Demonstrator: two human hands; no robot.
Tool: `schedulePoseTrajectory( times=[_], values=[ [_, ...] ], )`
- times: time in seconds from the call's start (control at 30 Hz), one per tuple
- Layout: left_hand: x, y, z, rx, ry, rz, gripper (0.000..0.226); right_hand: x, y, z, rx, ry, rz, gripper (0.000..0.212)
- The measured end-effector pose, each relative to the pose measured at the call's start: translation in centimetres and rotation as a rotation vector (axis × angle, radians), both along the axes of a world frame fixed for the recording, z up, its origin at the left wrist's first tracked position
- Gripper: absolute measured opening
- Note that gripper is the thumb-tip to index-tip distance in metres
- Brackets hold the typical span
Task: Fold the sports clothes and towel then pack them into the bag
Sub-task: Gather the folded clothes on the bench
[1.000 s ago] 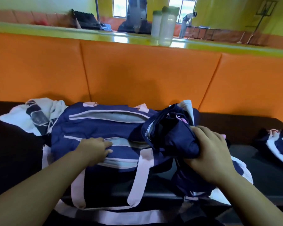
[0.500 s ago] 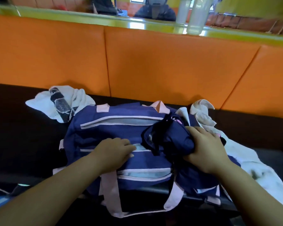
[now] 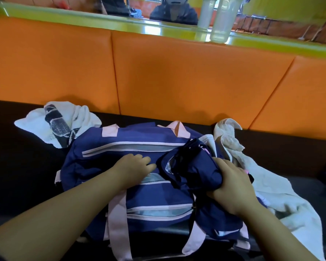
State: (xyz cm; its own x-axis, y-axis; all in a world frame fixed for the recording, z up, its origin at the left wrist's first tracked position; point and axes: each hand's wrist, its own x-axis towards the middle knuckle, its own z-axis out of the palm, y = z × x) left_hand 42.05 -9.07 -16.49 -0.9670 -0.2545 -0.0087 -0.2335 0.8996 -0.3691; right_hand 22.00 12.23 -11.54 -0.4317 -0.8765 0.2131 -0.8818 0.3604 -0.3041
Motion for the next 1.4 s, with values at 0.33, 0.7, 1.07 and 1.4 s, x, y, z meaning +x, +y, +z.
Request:
schedulePoseTrajectory(
  times=[0.33, 0.7, 1.07, 1.4],
  values=[
    [-2.5, -1.6, 6.1, 0.406, 0.164, 0.319, 0.02, -0.1, 2.3, 3.3, -0.167, -0.024, 0.106, 0.065],
    [-3.0, -1.8, 13.2, 0.418, 0.371, 0.287, 0.017, 3.0, 1.7, 6.9, 0.137, 0.177, 0.444, 0.067],
    [-2.8, -0.3, 18.3, 0.427, 0.482, 0.196, 0.016, 6.2, -7.3, 7.1, 0.234, -0.146, 0.127, 0.057],
    [-1.9, -0.7, 14.3, 0.316, 0.364, 0.2, 0.019, 8.7, -7.8, 1.4, 0.232, -0.033, -0.103, 0.084]
  ],
)
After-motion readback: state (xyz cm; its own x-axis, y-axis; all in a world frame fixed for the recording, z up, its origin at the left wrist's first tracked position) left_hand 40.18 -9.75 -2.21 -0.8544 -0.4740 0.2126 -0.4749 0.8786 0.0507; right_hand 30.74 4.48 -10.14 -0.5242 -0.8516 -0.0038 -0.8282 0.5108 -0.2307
